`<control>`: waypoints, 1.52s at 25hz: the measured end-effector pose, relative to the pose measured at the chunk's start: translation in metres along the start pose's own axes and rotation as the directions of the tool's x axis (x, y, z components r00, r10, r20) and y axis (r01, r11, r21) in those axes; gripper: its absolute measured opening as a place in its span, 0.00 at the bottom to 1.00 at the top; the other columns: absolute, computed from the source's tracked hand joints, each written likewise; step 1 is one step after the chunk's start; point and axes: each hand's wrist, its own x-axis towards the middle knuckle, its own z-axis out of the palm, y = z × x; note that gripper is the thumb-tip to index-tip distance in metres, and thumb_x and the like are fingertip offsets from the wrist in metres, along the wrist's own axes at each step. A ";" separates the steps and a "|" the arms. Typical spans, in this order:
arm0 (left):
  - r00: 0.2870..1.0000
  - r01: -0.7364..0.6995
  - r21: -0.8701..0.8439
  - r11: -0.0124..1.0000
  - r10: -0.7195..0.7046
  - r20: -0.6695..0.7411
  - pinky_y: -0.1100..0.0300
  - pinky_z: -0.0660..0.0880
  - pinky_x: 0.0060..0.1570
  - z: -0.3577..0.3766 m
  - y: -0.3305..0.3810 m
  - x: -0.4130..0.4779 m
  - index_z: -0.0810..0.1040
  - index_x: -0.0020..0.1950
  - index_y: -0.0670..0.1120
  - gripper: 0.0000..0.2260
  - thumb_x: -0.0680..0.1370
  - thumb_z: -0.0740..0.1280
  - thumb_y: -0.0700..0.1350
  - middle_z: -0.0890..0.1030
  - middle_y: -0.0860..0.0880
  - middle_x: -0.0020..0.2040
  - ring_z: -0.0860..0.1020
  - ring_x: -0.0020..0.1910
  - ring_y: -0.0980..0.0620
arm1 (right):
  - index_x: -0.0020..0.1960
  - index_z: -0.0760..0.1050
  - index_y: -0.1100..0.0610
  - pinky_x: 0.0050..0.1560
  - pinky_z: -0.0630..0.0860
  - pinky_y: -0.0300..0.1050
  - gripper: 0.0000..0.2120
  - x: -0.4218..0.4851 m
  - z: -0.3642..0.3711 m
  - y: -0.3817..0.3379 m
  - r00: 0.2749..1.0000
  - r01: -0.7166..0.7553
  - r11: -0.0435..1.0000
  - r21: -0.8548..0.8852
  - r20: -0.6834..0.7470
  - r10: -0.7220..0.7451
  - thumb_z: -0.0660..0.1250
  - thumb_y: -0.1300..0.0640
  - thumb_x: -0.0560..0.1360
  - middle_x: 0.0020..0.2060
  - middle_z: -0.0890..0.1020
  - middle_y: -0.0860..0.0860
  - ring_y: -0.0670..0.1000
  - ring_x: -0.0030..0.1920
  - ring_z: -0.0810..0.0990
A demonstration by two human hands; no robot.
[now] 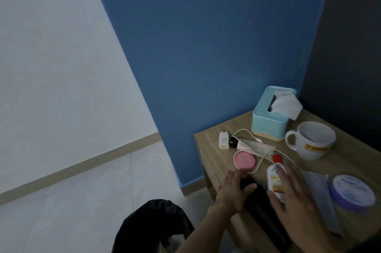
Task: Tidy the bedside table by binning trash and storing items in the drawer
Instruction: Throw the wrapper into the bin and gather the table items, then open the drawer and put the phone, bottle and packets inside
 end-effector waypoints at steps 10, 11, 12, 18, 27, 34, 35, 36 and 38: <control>0.875 0.335 -0.076 0.939 -0.340 -0.345 0.53 0.62 0.69 -0.072 -0.166 -0.111 0.67 0.69 0.46 0.18 0.79 0.60 0.47 0.68 0.43 0.70 0.60 0.74 0.42 | 0.75 0.49 0.58 0.74 0.52 0.46 0.31 -0.041 0.139 -0.140 0.792 0.172 0.954 0.247 0.541 -0.283 0.59 0.54 0.77 0.76 0.53 0.55 0.54 0.76 0.50; 0.855 0.396 -0.066 0.916 -0.395 -0.336 0.50 0.59 0.71 -0.074 -0.182 -0.127 0.66 0.70 0.46 0.19 0.80 0.60 0.47 0.65 0.43 0.73 0.55 0.76 0.42 | 0.75 0.49 0.58 0.73 0.52 0.47 0.31 -0.049 0.155 -0.149 0.748 0.187 0.959 0.215 0.601 -0.281 0.59 0.54 0.77 0.76 0.53 0.55 0.55 0.76 0.49; 0.835 0.456 -0.047 0.889 -0.445 -0.324 0.47 0.56 0.72 -0.075 -0.195 -0.140 0.64 0.71 0.47 0.20 0.80 0.59 0.48 0.61 0.45 0.76 0.51 0.77 0.43 | 0.75 0.49 0.58 0.73 0.53 0.49 0.31 -0.056 0.167 -0.154 0.710 0.196 0.965 0.175 0.654 -0.262 0.58 0.54 0.77 0.76 0.53 0.55 0.57 0.76 0.49; 0.526 0.792 -0.192 0.579 -0.808 -0.266 0.37 0.52 0.72 -0.055 -0.257 -0.202 0.64 0.69 0.46 0.19 0.78 0.58 0.44 0.44 0.44 0.78 0.47 0.75 0.34 | 0.75 0.51 0.51 0.67 0.66 0.52 0.32 -0.093 0.223 -0.159 0.460 0.001 1.000 0.008 0.888 -0.008 0.61 0.55 0.76 0.76 0.44 0.58 0.64 0.72 0.57; 0.528 0.553 -0.535 0.639 -0.765 -0.368 0.47 0.62 0.72 -0.064 -0.314 -0.177 0.73 0.63 0.47 0.17 0.75 0.59 0.37 0.64 0.46 0.74 0.58 0.74 0.41 | 0.74 0.56 0.57 0.65 0.65 0.50 0.30 -0.064 0.282 -0.195 0.499 -0.317 0.947 0.052 0.858 0.120 0.63 0.57 0.75 0.73 0.52 0.61 0.64 0.67 0.64; 0.603 0.441 -0.527 0.727 -0.675 -0.426 0.47 0.58 0.73 -0.177 -0.392 -0.071 0.76 0.60 0.47 0.18 0.72 0.61 0.38 0.59 0.43 0.76 0.52 0.76 0.40 | 0.71 0.64 0.55 0.69 0.65 0.56 0.27 0.071 0.400 -0.259 0.631 -0.519 0.773 0.365 0.773 0.058 0.65 0.56 0.72 0.72 0.64 0.55 0.60 0.67 0.68; 0.632 0.445 -0.494 0.747 -0.653 -0.417 0.46 0.57 0.74 -0.189 -0.397 -0.058 0.75 0.62 0.48 0.18 0.73 0.61 0.38 0.56 0.44 0.77 0.50 0.77 0.40 | 0.71 0.63 0.55 0.69 0.64 0.56 0.27 0.086 0.410 -0.268 0.667 -0.471 0.787 0.399 0.744 0.023 0.64 0.54 0.73 0.73 0.62 0.54 0.59 0.69 0.66; 0.654 0.449 -0.468 0.762 -0.637 -0.409 0.45 0.56 0.74 -0.198 -0.400 -0.048 0.74 0.63 0.47 0.19 0.73 0.62 0.39 0.54 0.44 0.78 0.49 0.77 0.40 | 0.71 0.63 0.55 0.70 0.63 0.56 0.27 0.097 0.413 -0.277 0.696 -0.423 0.802 0.421 0.718 -0.009 0.64 0.53 0.74 0.74 0.60 0.53 0.58 0.70 0.65; 0.672 0.448 -0.426 0.786 -0.610 -0.419 0.46 0.56 0.74 -0.207 -0.398 -0.039 0.73 0.65 0.46 0.20 0.73 0.61 0.38 0.55 0.43 0.77 0.50 0.77 0.40 | 0.72 0.61 0.56 0.71 0.60 0.53 0.27 0.110 0.413 -0.289 0.725 -0.336 0.834 0.437 0.686 -0.067 0.63 0.53 0.75 0.75 0.58 0.52 0.57 0.71 0.62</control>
